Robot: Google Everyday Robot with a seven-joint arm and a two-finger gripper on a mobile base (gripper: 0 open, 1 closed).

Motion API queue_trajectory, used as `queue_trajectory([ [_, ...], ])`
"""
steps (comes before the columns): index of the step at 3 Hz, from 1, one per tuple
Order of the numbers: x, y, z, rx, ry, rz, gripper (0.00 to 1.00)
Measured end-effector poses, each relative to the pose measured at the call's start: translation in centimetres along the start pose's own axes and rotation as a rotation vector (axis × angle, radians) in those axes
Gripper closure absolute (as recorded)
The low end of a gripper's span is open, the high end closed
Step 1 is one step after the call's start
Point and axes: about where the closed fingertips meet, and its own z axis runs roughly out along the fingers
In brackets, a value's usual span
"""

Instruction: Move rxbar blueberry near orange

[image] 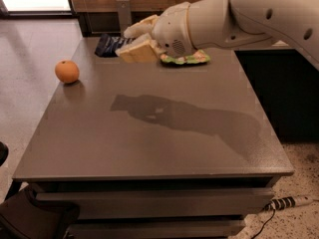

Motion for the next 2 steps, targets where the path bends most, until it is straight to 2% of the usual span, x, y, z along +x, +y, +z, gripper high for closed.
queue_trajectory([
  [1,-2.0,-4.7,2.4,0.09,0.039,0.008,1.0],
  [2,-2.4,-8.2,5.9,0.129,0.052,0.009,1.0],
])
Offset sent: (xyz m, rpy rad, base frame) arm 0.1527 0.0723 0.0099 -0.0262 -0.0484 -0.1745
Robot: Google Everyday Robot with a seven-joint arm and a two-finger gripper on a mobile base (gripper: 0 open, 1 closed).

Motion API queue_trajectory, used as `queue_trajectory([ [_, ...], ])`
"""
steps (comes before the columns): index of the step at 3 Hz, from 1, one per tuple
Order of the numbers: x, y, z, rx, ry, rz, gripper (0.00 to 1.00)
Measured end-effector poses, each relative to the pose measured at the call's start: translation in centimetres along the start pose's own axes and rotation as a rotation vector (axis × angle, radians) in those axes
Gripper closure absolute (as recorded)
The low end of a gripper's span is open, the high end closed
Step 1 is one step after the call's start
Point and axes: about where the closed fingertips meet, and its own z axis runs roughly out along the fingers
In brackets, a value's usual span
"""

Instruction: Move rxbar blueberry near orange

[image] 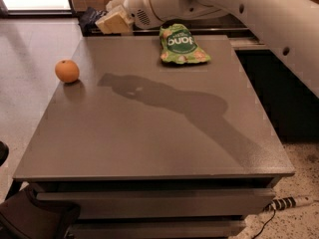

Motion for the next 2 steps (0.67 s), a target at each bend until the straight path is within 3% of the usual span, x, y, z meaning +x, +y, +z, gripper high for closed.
queue_trajectory([
  [2,2.9,-2.3,5.7,0.024,-0.026,0.019,1.0],
])
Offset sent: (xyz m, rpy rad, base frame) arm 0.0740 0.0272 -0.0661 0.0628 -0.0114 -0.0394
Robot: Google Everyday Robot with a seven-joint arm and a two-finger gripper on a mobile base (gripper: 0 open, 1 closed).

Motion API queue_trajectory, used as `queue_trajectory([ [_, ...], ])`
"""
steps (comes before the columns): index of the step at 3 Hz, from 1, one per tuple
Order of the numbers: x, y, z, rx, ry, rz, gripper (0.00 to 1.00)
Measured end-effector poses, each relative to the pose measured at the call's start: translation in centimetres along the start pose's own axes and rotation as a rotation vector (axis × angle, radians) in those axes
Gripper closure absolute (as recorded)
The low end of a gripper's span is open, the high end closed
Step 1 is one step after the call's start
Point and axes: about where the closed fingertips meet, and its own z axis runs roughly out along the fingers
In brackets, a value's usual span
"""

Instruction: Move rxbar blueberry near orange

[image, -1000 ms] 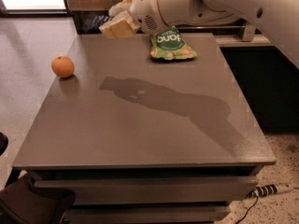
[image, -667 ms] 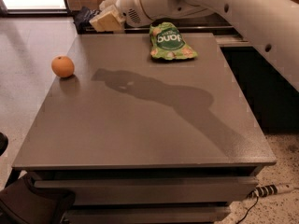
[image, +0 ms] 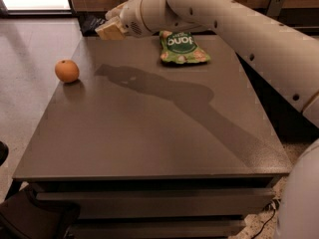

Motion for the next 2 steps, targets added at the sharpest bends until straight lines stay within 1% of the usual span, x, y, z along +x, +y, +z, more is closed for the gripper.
queue_trajectory([
  [1,2.3,0.2,0.9,0.036,-0.019,0.015,1.0],
  [2,4.1,1.6,2.6,0.061,-0.028,0.027,1.0],
])
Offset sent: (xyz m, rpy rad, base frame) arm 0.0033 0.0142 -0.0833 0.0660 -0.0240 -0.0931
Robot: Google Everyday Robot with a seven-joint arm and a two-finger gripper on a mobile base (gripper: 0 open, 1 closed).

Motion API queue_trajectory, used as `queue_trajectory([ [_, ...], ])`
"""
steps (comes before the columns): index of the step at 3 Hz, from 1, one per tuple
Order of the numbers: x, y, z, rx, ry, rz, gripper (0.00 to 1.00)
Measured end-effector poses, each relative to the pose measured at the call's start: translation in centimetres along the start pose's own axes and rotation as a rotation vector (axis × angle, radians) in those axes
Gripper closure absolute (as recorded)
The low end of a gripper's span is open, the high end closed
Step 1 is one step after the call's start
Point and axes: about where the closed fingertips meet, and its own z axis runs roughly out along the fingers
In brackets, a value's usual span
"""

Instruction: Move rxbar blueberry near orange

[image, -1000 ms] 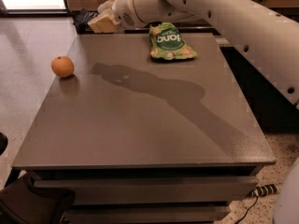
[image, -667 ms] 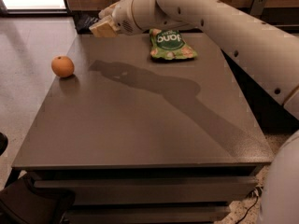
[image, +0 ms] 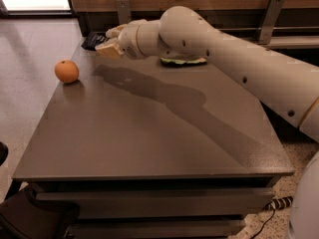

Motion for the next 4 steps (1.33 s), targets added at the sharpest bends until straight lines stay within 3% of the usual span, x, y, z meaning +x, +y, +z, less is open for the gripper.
queue_trajectory([
  [2,2.2,3.2,3.3,0.055,-0.032,0.022,1.0],
  [4,1.9,3.4,3.6,0.059,-0.038,0.021,0.53],
])
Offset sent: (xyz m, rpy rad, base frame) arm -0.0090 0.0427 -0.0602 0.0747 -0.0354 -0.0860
